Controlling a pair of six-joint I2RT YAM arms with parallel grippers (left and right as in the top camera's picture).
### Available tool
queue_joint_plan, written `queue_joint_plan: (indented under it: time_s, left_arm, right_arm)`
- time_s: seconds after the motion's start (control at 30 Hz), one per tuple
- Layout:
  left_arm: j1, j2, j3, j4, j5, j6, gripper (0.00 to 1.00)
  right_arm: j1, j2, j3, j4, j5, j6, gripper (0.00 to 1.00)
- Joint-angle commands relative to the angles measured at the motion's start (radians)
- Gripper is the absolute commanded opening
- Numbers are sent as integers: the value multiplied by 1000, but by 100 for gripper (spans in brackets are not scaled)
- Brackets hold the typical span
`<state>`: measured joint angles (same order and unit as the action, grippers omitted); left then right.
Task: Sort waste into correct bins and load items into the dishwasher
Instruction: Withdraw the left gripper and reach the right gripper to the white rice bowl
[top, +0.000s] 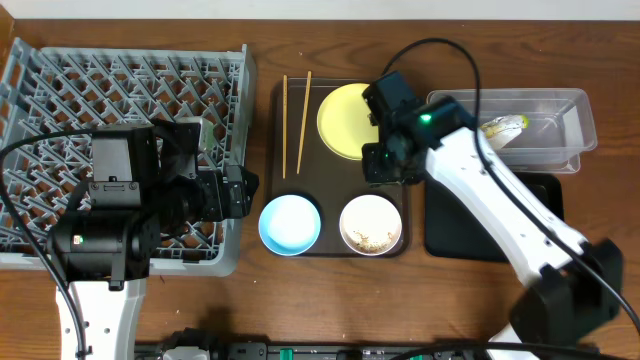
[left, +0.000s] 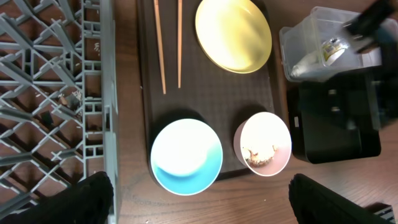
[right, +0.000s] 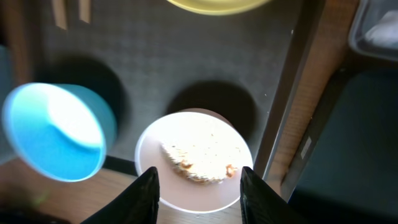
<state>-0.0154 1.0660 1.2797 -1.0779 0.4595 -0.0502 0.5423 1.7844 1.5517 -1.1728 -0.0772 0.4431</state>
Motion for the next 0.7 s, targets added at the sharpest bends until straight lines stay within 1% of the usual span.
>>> queue_joint_plan:
  time_s: [0.0, 0.1, 0.23, 0.33, 0.37, 0.43, 0.53, 0.57, 0.67]
  left_arm:
    - [-4, 0, 15, -6, -15, 16, 95]
    - [-4, 0, 15, -6, -15, 16, 98]
    - [-4, 0, 15, -6, -15, 16, 98]
    - [-4, 0, 15, -6, -15, 16, 98]
    - [-4, 0, 14, -6, -16, 16, 98]
    - [-4, 0, 14, -5, -16, 16, 98]
    - [-4, 0, 14, -7, -16, 16, 98]
    - [-4, 0, 14, -7, -16, 16, 98]
    - [-4, 0, 14, -7, -16, 16, 98]
  right_arm:
    - [-3, 43, -10, -2, 6, -34, 38]
    - [3, 71, -10, -2, 6, -59, 38]
    - [3, 100, -10, 21, -5, -86, 37]
    - [3, 103, -10, 110, -142, -203, 38]
    - [3, 103, -10, 143, -183, -215, 39]
    - [3, 103, -10, 174, -188, -174, 39]
    - [1, 103, -10, 156, -107, -126, 39]
    - [-1, 103, -10, 140, -87, -134, 39]
    - [0, 103, -10, 71, -89, -229, 40]
